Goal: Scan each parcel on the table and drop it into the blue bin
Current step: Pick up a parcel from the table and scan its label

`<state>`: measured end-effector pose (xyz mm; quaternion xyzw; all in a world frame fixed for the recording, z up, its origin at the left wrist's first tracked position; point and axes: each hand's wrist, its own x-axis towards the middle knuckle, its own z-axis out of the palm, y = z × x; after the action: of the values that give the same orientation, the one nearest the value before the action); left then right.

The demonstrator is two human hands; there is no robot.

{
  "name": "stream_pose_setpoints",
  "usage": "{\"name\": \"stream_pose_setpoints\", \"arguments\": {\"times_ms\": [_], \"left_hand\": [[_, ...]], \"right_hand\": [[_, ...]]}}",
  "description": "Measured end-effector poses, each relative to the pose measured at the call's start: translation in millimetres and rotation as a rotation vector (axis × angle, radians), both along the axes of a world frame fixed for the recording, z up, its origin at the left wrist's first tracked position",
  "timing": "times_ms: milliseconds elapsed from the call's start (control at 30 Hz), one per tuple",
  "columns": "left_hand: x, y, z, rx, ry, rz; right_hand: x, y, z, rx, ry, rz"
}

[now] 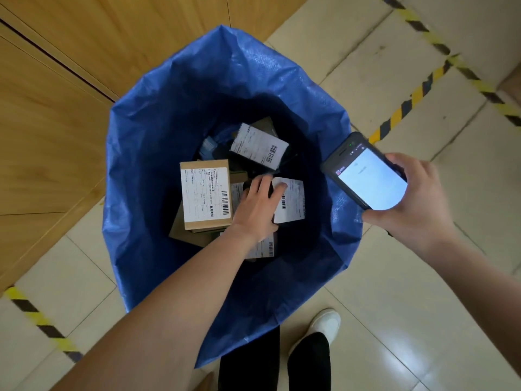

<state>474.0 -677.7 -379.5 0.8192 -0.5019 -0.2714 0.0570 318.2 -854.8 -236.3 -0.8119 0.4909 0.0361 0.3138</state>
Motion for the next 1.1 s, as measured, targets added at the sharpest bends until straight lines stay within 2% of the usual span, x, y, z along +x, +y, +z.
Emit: {"name": "stream_pose_setpoints", "arguments": {"times_ms": [200,700,900,1100], "left_hand": [[6,11,-5,0.041,0.111,0.050],[6,20,40,0.024,0.169,-0.016],[5,18,76,0.058,0.174,-0.047],[2,8,137,0.045,0.132,-0.079]], "right_hand": [[-6,7,-10,-0.056,0.066,0.027],[-6,32,11,-0.035,0.034,0.019],[-26,45,37,-0.013,-0.003,-0.032],[-68,61,87,0.007,-0.038,-0.136]]}}
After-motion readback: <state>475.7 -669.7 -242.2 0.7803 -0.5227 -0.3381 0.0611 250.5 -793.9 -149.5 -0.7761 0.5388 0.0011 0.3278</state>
